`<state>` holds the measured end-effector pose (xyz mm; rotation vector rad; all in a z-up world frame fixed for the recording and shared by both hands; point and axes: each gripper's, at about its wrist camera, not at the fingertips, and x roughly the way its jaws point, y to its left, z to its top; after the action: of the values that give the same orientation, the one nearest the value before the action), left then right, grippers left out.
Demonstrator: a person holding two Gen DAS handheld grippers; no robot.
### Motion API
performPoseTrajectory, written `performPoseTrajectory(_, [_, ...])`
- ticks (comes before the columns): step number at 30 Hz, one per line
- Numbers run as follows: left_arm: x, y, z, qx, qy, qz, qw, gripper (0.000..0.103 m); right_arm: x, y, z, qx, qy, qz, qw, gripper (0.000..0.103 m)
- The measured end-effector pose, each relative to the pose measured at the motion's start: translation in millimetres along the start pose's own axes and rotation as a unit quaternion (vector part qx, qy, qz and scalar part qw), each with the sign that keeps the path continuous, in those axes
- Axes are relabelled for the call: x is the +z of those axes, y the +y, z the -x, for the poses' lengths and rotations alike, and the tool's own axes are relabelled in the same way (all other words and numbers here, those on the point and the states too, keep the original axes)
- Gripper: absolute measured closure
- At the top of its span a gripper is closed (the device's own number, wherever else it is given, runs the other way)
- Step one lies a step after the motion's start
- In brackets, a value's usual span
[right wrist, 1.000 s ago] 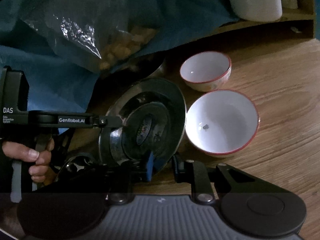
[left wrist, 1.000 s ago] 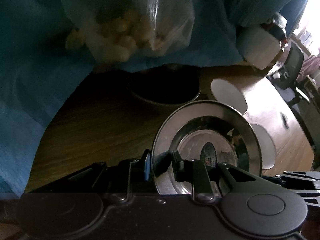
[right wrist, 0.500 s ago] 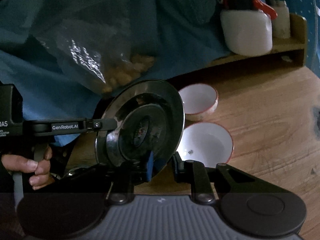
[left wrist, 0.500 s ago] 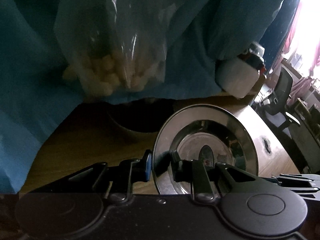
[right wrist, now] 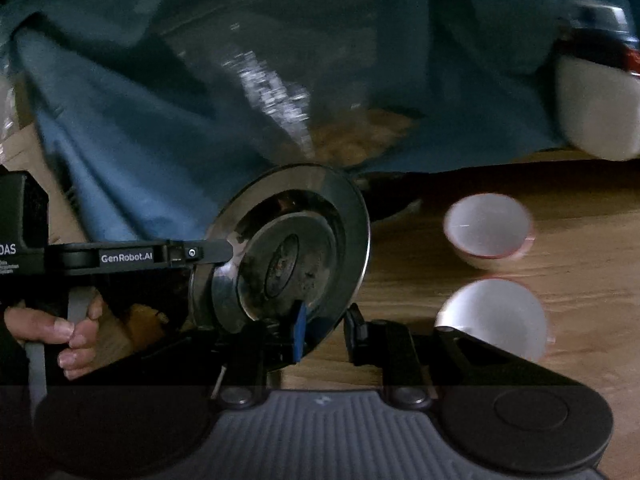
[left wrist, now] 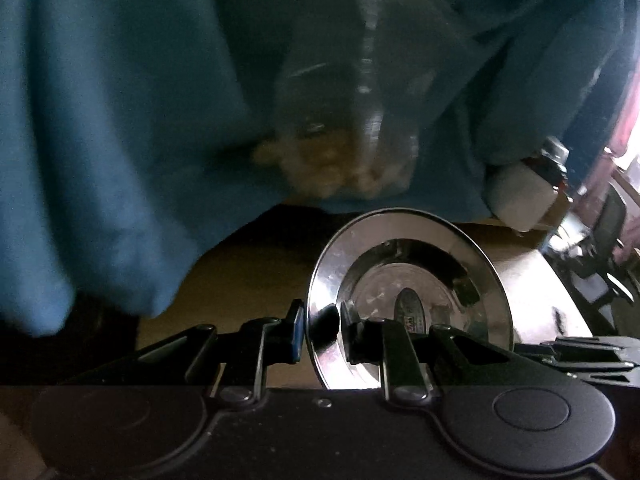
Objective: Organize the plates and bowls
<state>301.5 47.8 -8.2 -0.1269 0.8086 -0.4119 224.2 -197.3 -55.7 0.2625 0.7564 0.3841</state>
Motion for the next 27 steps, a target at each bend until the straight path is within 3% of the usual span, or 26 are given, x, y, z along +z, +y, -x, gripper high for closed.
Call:
performPoseTrajectory(8, [-31.9,22.6,29.5,0.04,0.026,0.045,0.9978,0.082,2.5,22.5,-17.6,0.05,0.039,0.05,0.997,0.079])
performPoseTrajectory(14, [-53.8,32.6,39.0,0.057,0.058,0.074,0.9939,0.081,0.8,34.8,-36.4,0.065,0.079,0.07,0.992,0.078])
performPoseTrajectory(27, [-73.4,40.0,42.1,0.084,0.102,0.075,0.9883,0.079,-9.5,49.6,-60.3,0.081,0.142,0.098,0.982,0.076])
